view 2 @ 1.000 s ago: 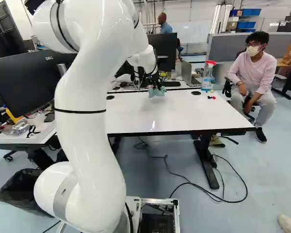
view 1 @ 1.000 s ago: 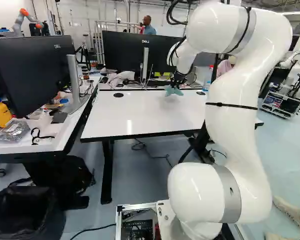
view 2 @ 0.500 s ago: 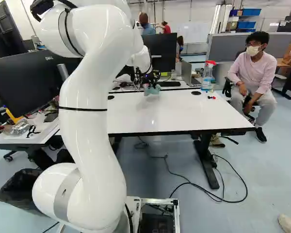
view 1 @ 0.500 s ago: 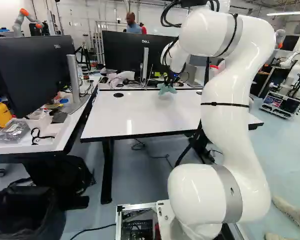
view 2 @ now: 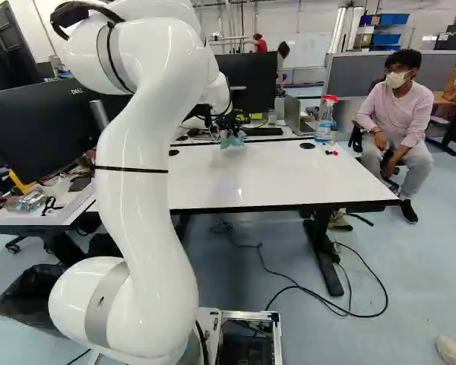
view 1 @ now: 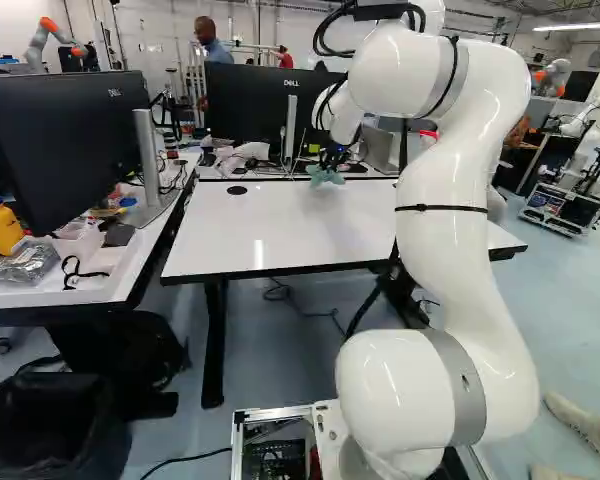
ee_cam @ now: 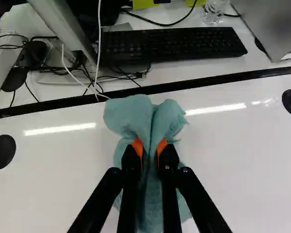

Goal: Clean the table with the green towel

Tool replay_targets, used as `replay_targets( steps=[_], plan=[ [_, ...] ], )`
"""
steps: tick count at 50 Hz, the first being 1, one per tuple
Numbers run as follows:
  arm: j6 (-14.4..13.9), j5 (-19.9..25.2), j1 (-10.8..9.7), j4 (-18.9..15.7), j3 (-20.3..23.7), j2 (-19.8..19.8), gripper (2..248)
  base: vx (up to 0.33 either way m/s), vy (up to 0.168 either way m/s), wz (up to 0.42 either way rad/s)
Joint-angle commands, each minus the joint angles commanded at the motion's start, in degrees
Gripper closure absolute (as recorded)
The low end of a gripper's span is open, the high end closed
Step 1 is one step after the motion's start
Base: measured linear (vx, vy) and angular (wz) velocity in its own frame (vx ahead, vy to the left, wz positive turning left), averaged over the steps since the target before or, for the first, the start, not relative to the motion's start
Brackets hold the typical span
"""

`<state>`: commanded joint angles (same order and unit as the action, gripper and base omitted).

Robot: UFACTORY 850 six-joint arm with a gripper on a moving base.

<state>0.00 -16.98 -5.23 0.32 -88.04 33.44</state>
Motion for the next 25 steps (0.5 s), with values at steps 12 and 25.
replay_targets(
  steps=[12, 25],
  plan=[
    [0.0, 0.0, 0.0, 0.0, 0.0, 0.0, 173, 0.0, 0.0, 0.0],
    [0.0, 0.0, 0.0, 0.0, 0.0, 0.0, 68, 0.0, 0.0, 0.0]
  ],
)
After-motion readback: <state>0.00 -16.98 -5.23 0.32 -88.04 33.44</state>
